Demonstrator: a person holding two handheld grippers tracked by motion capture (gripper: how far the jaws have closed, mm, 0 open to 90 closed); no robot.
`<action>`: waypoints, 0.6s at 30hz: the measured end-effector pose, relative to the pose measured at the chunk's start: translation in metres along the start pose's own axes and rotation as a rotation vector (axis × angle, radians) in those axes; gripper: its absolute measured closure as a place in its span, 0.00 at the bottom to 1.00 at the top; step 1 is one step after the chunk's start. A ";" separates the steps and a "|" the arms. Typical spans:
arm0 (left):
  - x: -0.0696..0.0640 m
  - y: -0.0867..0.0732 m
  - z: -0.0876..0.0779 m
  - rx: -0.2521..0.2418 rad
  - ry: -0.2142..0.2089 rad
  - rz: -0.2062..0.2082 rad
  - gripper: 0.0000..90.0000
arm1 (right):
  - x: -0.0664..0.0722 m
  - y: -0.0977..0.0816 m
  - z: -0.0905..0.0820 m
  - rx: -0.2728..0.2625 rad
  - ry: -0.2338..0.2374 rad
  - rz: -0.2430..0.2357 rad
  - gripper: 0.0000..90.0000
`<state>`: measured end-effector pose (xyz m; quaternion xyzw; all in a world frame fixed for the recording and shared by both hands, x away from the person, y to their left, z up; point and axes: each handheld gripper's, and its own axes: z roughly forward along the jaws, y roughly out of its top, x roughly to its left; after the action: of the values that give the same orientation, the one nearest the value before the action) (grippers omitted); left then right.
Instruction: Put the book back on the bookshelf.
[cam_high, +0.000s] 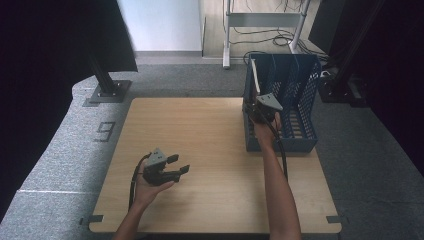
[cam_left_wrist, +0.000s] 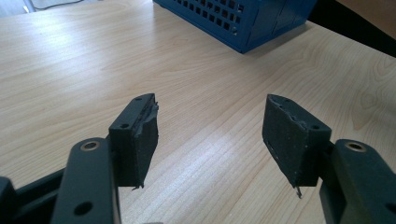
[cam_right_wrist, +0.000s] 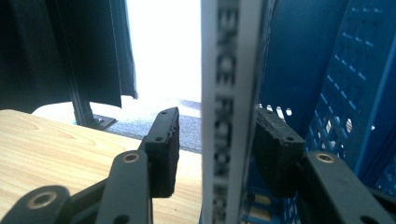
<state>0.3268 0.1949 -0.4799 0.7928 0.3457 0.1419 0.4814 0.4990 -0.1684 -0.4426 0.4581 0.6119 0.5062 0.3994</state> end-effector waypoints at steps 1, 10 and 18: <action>0.000 0.000 0.000 0.001 0.000 0.001 0.40 | 0.000 -0.001 0.000 -0.004 -0.001 0.003 0.57; 0.000 0.000 0.001 0.005 0.001 0.001 0.40 | -0.003 -0.001 -0.003 0.003 0.004 0.004 0.54; -0.001 0.000 0.001 0.005 0.000 0.003 0.40 | -0.003 0.002 -0.007 -0.004 -0.025 -0.013 0.66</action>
<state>0.3269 0.1935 -0.4806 0.7946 0.3449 0.1415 0.4791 0.4939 -0.1732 -0.4394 0.4597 0.6089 0.4988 0.4113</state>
